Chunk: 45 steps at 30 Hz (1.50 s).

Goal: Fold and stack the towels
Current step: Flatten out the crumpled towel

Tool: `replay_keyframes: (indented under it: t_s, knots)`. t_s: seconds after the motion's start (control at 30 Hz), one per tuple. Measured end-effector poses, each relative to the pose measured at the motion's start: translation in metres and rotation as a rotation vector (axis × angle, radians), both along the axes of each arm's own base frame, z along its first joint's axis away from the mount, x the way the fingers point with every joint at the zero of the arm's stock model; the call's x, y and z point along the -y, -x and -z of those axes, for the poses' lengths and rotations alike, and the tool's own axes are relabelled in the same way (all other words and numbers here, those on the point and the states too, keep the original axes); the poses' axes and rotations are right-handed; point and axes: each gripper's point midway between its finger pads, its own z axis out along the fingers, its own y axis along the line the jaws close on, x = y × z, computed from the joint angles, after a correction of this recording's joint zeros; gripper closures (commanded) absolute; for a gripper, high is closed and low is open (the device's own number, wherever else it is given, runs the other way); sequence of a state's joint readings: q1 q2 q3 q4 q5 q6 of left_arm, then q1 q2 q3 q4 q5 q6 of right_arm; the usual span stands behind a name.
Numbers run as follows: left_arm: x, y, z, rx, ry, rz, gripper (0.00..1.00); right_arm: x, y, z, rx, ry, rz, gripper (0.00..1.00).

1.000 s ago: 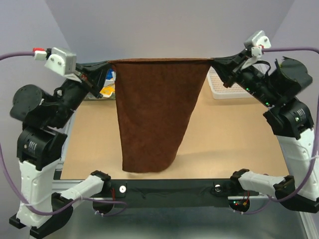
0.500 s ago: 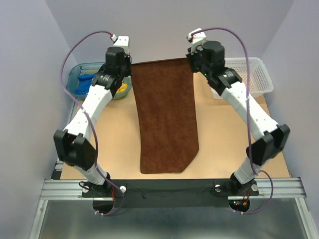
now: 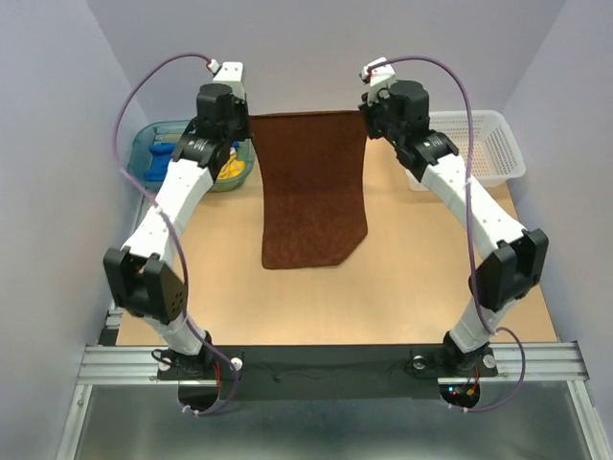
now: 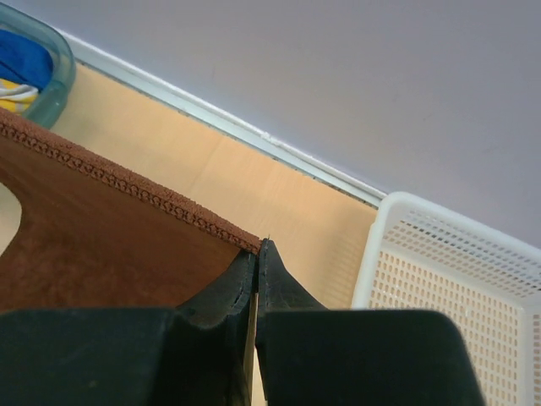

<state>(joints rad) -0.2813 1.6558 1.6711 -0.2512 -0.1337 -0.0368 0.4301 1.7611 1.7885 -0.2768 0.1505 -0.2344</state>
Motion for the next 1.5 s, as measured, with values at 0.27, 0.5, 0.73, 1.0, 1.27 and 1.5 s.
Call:
replay_keyframes:
  t_s: [0.27,0.5,0.73,1.0,1.27,1.5]
  knots:
    - [0.019,0.137,-0.149,0.360,0.148,0.257,1.00,0.024,0.111,-0.103,0.216,-0.097,-0.142,1.00]
    - [0.032,0.278,-0.221,0.629,0.232,0.577,1.00,0.042,0.256,-0.186,0.507,-0.201,-0.389,0.99]
    - [0.039,0.309,-0.233,0.660,0.231,0.695,1.00,0.050,0.304,-0.202,0.587,-0.216,-0.469,0.99]
    - [0.036,0.276,-0.238,0.627,0.232,0.599,1.00,0.044,0.265,-0.211,0.546,-0.204,-0.412,0.99]
    - [0.026,0.159,-0.196,0.474,0.182,0.290,1.00,0.032,0.160,-0.176,0.417,-0.129,-0.231,1.00]
    - [0.017,0.051,-0.066,0.195,0.063,0.090,1.00,0.021,0.068,-0.080,0.236,-0.008,-0.108,0.99]
